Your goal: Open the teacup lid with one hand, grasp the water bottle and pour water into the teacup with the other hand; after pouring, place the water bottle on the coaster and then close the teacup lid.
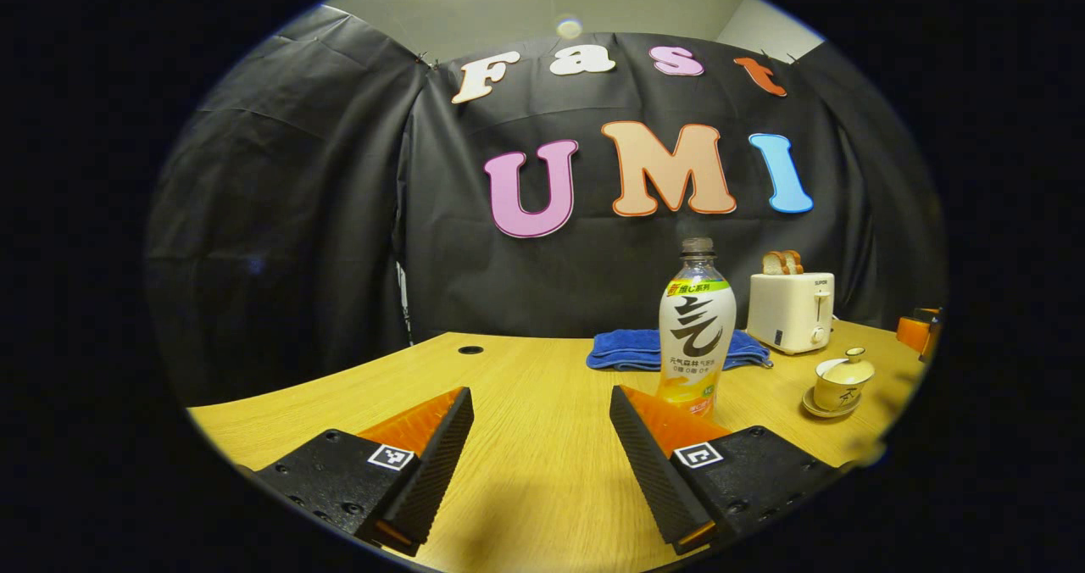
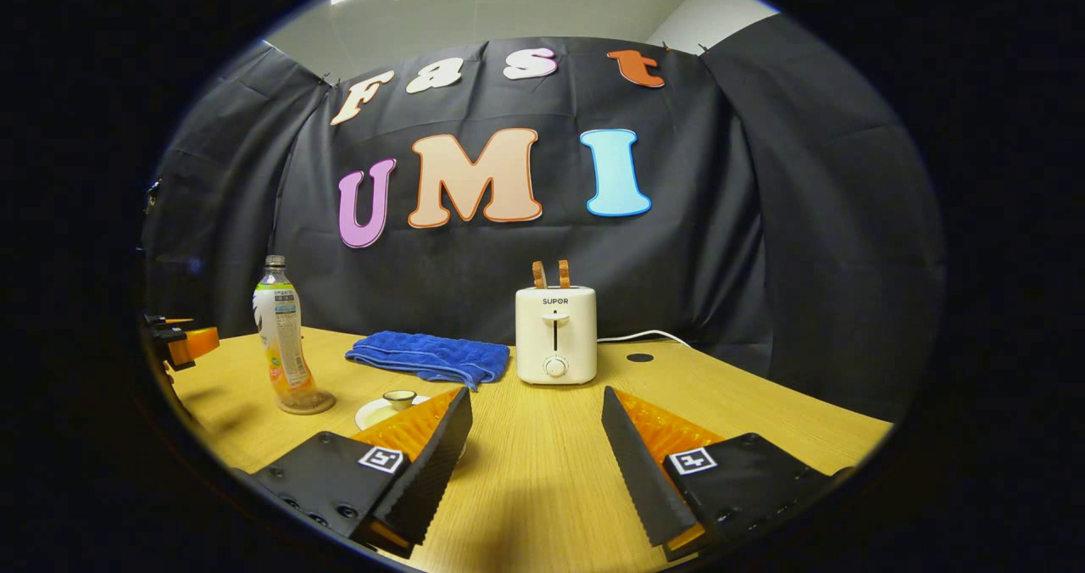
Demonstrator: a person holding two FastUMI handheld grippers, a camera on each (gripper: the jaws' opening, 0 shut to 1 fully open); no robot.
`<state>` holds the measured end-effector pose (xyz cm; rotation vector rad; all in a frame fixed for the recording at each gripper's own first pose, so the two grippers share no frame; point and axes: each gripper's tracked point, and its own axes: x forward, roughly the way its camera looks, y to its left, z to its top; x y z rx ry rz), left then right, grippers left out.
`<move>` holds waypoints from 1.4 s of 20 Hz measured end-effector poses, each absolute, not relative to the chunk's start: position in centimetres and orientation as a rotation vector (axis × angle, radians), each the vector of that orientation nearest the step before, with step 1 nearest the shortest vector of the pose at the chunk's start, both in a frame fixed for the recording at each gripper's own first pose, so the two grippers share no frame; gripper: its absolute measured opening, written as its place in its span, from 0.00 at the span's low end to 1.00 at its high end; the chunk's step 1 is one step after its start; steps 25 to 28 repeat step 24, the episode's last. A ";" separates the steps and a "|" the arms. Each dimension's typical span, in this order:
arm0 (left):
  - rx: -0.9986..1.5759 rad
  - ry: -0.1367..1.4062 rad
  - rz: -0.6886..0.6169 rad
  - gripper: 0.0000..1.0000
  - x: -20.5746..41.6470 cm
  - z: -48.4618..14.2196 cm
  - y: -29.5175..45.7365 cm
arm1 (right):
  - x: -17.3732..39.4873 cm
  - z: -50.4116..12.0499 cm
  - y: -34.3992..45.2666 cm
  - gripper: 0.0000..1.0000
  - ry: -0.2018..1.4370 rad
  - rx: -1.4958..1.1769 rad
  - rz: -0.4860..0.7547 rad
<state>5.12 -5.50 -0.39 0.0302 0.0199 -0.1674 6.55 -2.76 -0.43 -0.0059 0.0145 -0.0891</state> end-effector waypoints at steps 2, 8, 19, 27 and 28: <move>0.030 0.020 -0.168 0.94 5.0 -0.4 -5.6 | 6.5 -0.4 -2.8 0.96 0.014 -0.006 -0.089; 0.029 0.020 -0.172 0.94 5.0 -0.4 -5.7 | 6.6 -0.4 -2.8 0.96 0.014 -0.006 -0.088; 0.029 0.021 -0.175 0.94 5.1 -0.4 -5.8 | 6.6 -0.4 -2.8 0.96 0.014 -0.006 -0.088; 0.029 0.022 -0.176 0.95 5.0 -0.4 -5.9 | 6.6 -0.4 -2.8 0.96 0.014 -0.006 -0.088; 0.029 0.022 -0.176 0.95 5.0 -0.4 -5.9 | 6.6 -0.4 -2.8 0.96 0.014 -0.006 -0.088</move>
